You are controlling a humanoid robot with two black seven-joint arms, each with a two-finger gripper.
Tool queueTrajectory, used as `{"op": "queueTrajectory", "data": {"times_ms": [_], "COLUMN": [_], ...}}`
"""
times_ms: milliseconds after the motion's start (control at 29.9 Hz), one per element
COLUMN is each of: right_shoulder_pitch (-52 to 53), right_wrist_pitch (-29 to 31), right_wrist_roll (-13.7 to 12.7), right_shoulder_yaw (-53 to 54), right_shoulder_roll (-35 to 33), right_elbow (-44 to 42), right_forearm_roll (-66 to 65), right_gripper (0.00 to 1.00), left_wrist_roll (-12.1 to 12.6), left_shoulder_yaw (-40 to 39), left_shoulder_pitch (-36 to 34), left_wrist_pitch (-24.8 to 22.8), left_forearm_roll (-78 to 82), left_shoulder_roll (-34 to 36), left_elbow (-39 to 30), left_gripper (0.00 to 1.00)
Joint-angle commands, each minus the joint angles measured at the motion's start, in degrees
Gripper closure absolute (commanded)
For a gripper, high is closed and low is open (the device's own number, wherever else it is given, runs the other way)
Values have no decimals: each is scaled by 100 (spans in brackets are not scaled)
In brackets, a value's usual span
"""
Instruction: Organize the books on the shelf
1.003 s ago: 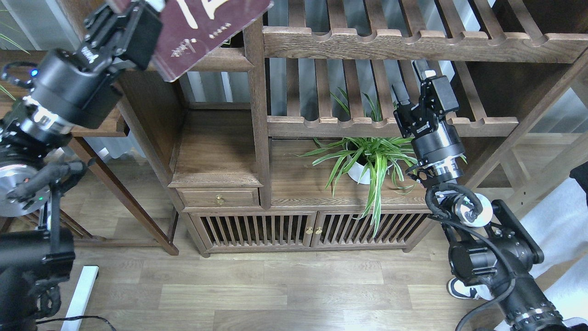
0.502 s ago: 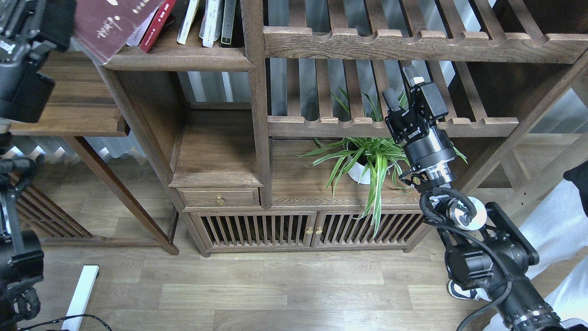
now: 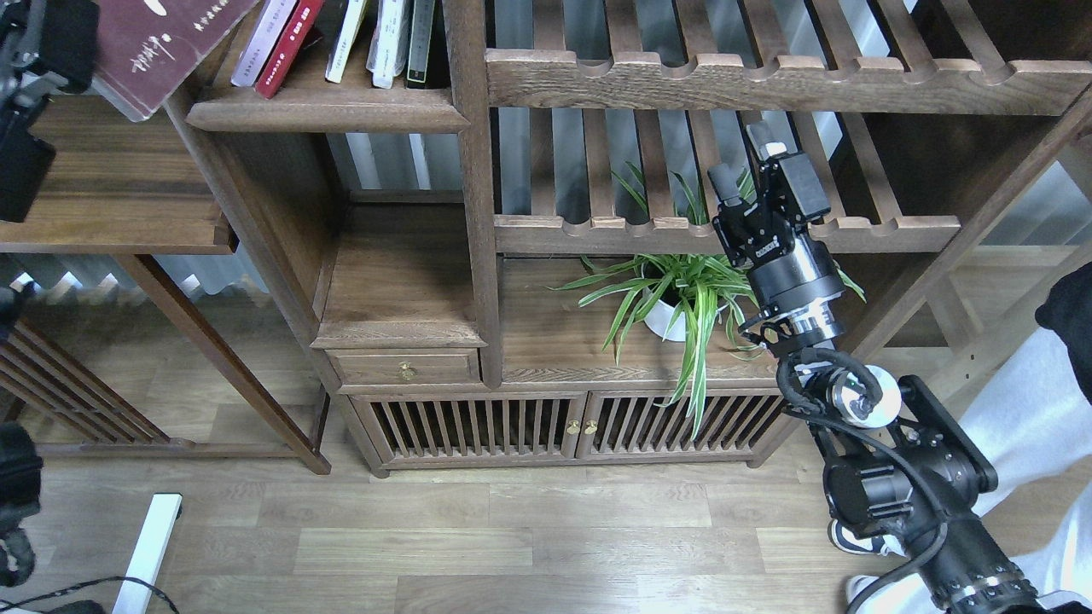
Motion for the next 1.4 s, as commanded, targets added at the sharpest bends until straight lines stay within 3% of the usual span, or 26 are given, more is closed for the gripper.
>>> {"op": "queueTrajectory", "data": {"times_ms": [0, 334, 903, 1103, 1371], "right_shoulder_pitch": [0, -18, 0, 35, 35], "right_wrist_pitch": [0, 0, 0, 0, 0], "right_wrist_roll": [0, 0, -9, -9, -9], "right_shoulder_yaw": [8, 8, -18, -79, -369], "right_shoulder_roll": [9, 105, 316, 369, 527], "right_elbow": [0, 0, 0, -9, -9], "right_forearm_roll": [8, 17, 17, 8, 8], "right_gripper": [12, 11, 9, 9, 9], "left_wrist_roll": [-9, -9, -27, -317, -765], "left_shoulder_yaw": [1, 466, 1600, 2004, 3014], "left_shoulder_pitch": [-40, -672, -2193, -2527, -3150], "left_wrist_pitch": [0, 0, 0, 13, 540], "left_forearm_roll": [4, 65, 681, 768, 769], "left_shoulder_roll": [328, 1375, 1832, 1920, 1929], "left_elbow": [129, 682, 1922, 2484, 3160], "left_gripper": [100, 100, 100, 100, 100]}}
